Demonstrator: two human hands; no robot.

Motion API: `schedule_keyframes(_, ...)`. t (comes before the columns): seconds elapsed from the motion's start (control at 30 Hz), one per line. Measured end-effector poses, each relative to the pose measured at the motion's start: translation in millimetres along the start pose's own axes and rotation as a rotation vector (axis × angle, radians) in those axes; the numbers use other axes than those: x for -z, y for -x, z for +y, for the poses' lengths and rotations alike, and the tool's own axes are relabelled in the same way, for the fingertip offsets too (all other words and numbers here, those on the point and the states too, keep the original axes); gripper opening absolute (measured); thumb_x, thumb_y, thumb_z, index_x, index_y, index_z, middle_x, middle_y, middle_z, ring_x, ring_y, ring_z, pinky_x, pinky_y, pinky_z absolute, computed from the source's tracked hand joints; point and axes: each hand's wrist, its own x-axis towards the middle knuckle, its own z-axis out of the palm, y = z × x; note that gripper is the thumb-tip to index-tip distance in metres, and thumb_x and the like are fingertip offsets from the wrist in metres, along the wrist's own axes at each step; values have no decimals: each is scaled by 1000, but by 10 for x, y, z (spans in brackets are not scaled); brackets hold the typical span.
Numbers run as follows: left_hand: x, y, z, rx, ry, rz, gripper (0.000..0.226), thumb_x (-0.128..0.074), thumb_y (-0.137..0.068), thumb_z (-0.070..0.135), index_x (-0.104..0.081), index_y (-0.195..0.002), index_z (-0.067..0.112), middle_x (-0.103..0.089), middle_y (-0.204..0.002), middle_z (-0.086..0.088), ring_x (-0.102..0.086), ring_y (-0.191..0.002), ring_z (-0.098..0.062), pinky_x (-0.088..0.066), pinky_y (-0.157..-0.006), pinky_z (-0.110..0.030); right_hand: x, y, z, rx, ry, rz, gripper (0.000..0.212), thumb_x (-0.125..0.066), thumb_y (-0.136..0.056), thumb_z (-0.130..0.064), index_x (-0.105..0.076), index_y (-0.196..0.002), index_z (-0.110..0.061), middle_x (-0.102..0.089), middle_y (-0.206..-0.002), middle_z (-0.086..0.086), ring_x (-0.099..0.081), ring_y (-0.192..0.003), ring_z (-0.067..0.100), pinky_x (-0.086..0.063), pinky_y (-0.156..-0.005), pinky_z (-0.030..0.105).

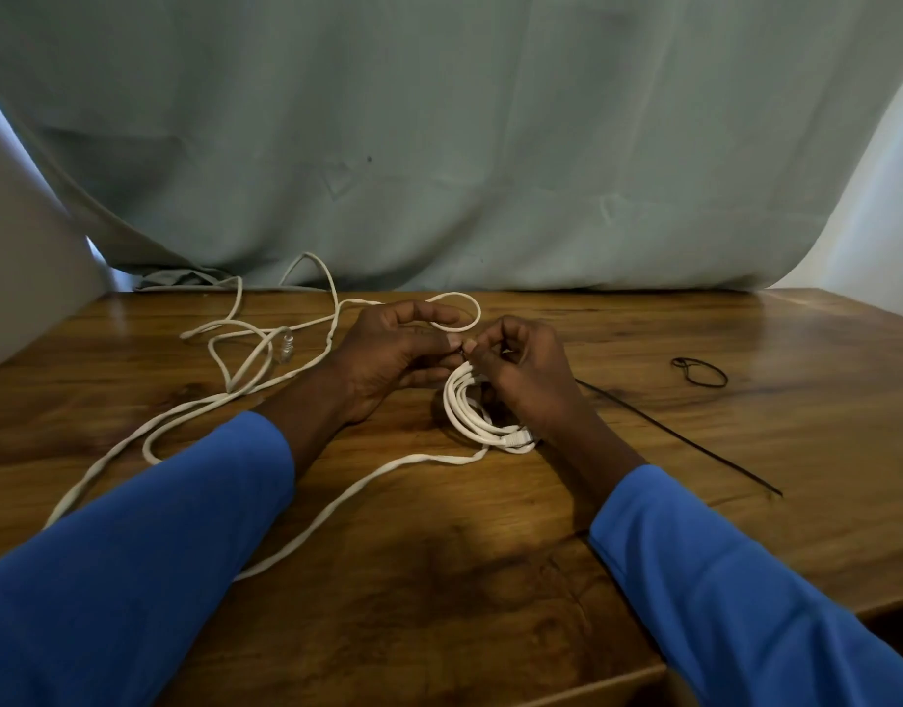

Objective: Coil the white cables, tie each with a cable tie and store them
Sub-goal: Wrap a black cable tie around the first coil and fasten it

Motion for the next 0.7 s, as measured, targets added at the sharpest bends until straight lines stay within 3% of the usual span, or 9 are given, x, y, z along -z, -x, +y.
schedule_keyframes(0.2,-1,-12,14,63,100,35,23,-70,-90,-7,-66,-106,8,-79,-87,-14,-79,-80,-22,-66,-70,-33,-10,-11,32,56,36,6,9,-75,-94,-19,-71,-87,-15,-73,-81,5,-73,-75,27,-63,-68,52)
schedule_keyframes(0.4,-11,-61,-4,71,-7,-9,19,-65,-94,-8,-64,-103,9,-77,-86,-9,-76,-77,-17,-63,-68,-30,0,3,28,96,38,-6,11,-79,-91,-25,-74,-94,-17,-73,-81,3,-74,-71,21,-63,-66,49)
schedule_keyframes(0.5,-7,-75,-9,22,-53,14,23,-69,-89,-9,-63,-99,10,-75,-83,-8,-75,-77,-21,-64,-72,-36,-4,9,43,106,-18,-19,18,-82,-88,-32,-77,-99,-18,-74,-79,5,-75,-68,24,-63,-65,51)
schedule_keyframes(0.6,-8,-102,-20,-3,-109,54,26,-68,-92,-8,-55,-93,15,-67,-73,-8,-66,-67,-18,-60,-66,-35,-15,8,44,140,-7,-15,20,-80,-87,-36,-78,-87,-15,-75,-79,2,-73,-66,23,-62,-62,53)
schedule_keyframes(0.7,-33,-131,-32,-26,-191,36,27,-62,-96,-6,-49,-88,17,-53,-69,-6,-51,-62,-16,-50,-56,-31,-12,15,35,139,-36,-10,17,-80,-91,-23,-76,-84,-9,-73,-75,5,-70,-58,18,-60,-55,41)
